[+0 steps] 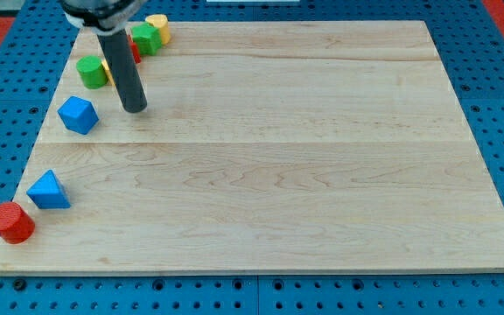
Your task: Place the blue cube towards the bottom of the green circle
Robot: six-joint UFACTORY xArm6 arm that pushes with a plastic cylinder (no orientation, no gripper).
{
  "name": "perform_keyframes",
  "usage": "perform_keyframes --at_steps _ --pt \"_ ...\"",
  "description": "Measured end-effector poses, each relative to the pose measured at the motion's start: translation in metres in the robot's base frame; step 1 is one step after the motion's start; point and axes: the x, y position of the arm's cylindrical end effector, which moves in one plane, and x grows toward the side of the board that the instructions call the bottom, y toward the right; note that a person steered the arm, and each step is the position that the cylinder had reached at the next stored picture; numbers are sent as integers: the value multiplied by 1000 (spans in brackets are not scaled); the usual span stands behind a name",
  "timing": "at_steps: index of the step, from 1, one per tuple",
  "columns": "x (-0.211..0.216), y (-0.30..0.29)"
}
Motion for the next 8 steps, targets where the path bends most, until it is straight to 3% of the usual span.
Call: perform_keyframes --at_steps 2,3,4,7,8 --pt "62 16" --pt "151 43" --pt "219 11" --pt "226 -61" --pt "226 -60"
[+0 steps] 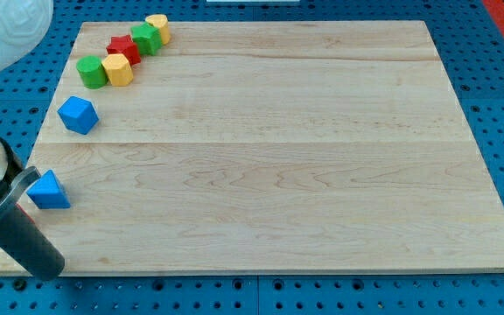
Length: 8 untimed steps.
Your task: Place the blue cube towards the bottom of the green circle
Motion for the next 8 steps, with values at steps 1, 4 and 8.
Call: perform_keyframes --at_steps 1,4,8 --pt "0 1" --pt "-6 1" --pt "-139 -9"
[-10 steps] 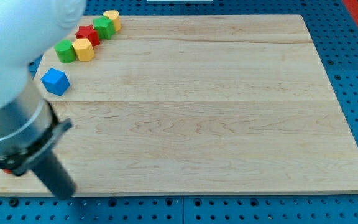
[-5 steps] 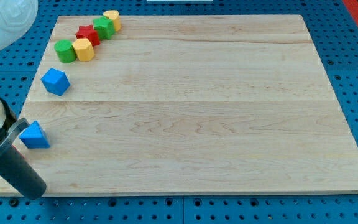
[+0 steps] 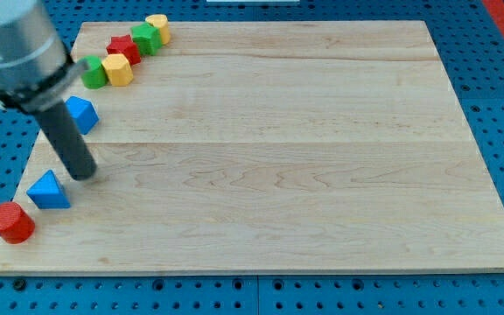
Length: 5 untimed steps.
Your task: Place the blue cube towards the bottom of the green circle
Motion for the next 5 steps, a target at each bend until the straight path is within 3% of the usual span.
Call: perform_keyframes --at_steps 2,3,4,5 --pt "-87 -14" --pt "-46 41" --pt "27 75" --pt "99 75"
